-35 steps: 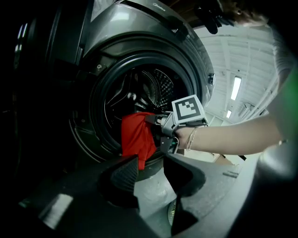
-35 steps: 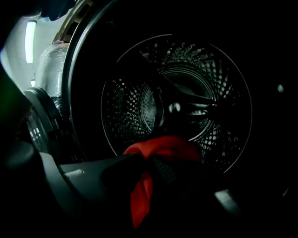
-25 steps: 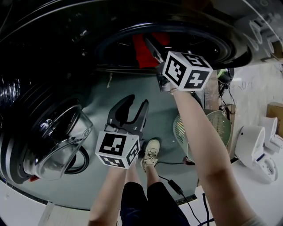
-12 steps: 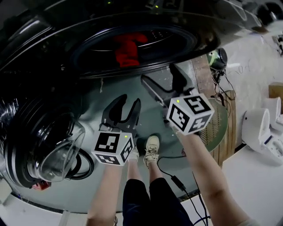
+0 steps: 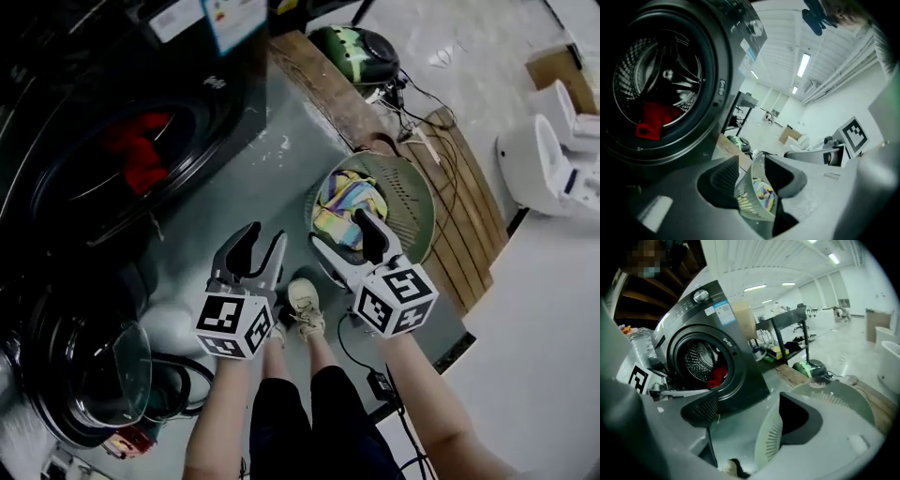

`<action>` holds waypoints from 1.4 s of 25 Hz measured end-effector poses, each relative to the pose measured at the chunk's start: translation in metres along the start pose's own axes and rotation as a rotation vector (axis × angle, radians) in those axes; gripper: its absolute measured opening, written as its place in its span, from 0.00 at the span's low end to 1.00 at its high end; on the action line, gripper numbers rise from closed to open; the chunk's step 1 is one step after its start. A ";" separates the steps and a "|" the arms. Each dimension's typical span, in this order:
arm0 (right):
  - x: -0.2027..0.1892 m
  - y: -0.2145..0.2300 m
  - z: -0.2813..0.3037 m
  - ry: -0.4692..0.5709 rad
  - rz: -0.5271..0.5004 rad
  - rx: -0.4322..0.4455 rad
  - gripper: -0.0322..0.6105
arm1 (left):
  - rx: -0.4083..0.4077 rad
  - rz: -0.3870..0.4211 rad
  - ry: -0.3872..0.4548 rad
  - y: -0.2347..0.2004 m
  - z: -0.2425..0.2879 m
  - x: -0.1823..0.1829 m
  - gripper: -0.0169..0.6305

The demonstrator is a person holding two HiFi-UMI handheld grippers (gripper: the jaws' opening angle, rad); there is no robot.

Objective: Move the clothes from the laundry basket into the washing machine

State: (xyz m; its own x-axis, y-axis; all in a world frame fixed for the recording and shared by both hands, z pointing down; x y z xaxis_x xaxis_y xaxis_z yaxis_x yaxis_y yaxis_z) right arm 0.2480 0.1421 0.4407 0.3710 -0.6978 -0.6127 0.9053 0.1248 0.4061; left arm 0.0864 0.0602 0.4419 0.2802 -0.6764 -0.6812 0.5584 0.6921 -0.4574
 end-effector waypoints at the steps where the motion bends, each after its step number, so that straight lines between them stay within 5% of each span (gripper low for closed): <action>1: -0.012 0.015 -0.002 -0.023 0.022 -0.018 0.72 | -0.019 0.008 -0.023 0.008 0.010 -0.004 0.30; 7: -0.079 0.099 0.028 -0.185 0.100 -0.108 0.71 | -0.083 0.045 -0.122 0.031 0.057 -0.030 0.30; 12: -0.124 0.151 0.074 -0.334 0.116 -0.156 0.71 | -0.044 0.040 -0.154 0.014 0.084 -0.043 0.30; 20: -0.206 0.198 0.142 -0.676 -0.202 -0.155 0.72 | 0.027 -0.009 -0.122 -0.034 0.112 -0.067 0.30; 27: -0.250 0.225 0.173 -0.852 -0.296 -0.246 0.45 | 0.086 -0.104 -0.125 -0.057 0.122 -0.097 0.30; 29: -0.248 0.226 0.171 -0.859 -0.288 -0.276 0.13 | 0.095 -0.118 -0.123 -0.061 0.119 -0.103 0.30; 35: -0.215 0.196 0.135 -0.696 -0.178 -0.257 0.13 | 0.053 -0.090 -0.157 -0.050 0.099 -0.097 0.30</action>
State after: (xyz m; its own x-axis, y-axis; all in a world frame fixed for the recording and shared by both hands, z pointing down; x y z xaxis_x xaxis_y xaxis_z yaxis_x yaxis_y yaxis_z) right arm 0.3179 0.2220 0.7436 0.0757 -0.9959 -0.0504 0.9906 0.0693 0.1182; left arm 0.1090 0.0667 0.5878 0.3437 -0.7689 -0.5391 0.6261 0.6155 -0.4787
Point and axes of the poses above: the fingertips, and each gripper's own axes: z forward along the fingers, y to its right, x out of its top, the point moved 7 cm from there along -z, backward along the fingers, and after that the axes turned 6 degrees about -y, right-handed, at the moved point
